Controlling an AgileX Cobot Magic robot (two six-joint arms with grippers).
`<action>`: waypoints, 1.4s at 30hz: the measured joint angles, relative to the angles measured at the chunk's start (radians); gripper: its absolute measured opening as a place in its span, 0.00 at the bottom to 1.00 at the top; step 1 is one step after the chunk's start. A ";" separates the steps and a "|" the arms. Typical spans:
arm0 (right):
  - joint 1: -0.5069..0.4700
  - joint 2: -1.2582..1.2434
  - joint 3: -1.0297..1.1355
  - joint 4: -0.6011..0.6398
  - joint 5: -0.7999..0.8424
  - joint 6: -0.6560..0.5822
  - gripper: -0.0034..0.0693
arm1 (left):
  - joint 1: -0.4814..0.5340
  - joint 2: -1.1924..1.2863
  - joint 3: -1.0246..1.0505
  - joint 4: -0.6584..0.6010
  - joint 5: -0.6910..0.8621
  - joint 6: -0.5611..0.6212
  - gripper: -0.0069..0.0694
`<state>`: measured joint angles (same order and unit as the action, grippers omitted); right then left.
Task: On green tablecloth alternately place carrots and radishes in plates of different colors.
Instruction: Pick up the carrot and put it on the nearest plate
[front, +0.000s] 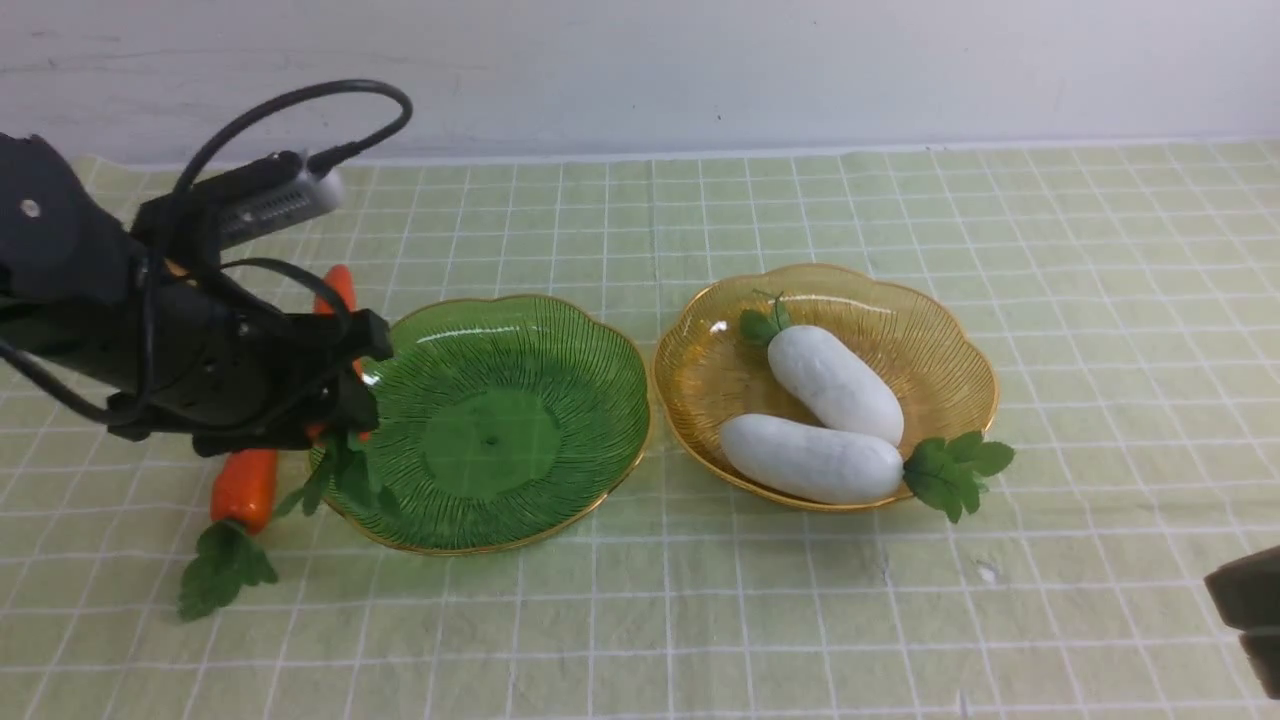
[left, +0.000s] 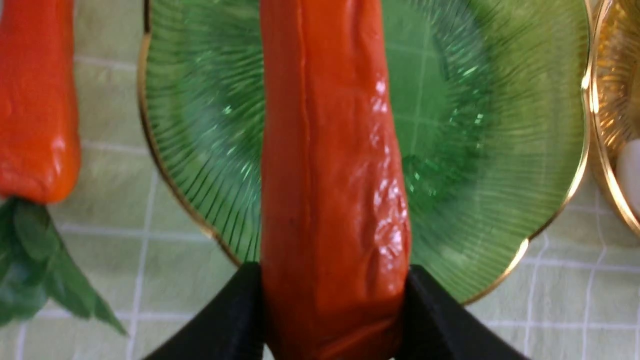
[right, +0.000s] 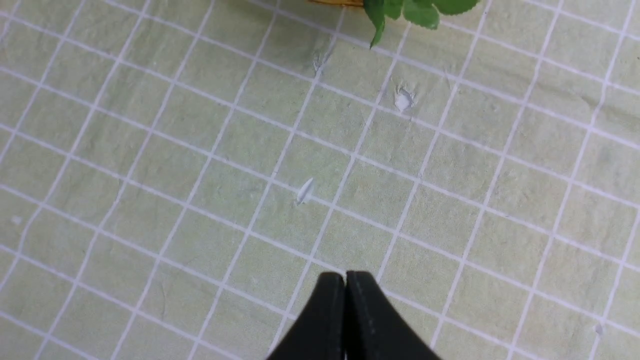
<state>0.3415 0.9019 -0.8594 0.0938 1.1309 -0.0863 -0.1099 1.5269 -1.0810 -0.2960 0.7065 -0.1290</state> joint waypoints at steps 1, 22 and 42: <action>0.000 0.000 0.000 0.000 0.000 0.000 0.03 | 0.000 0.019 0.000 -0.006 -0.016 0.010 0.48; 0.000 0.000 0.000 0.000 -0.008 0.000 0.03 | 0.149 0.146 -0.058 0.203 -0.024 -0.001 0.87; 0.000 0.000 0.000 -0.001 -0.030 0.000 0.03 | 0.223 0.351 -0.075 0.273 -0.036 -0.018 0.52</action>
<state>0.3415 0.9019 -0.8594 0.0929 1.1007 -0.0863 0.1127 1.8774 -1.1562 -0.0228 0.6709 -0.1465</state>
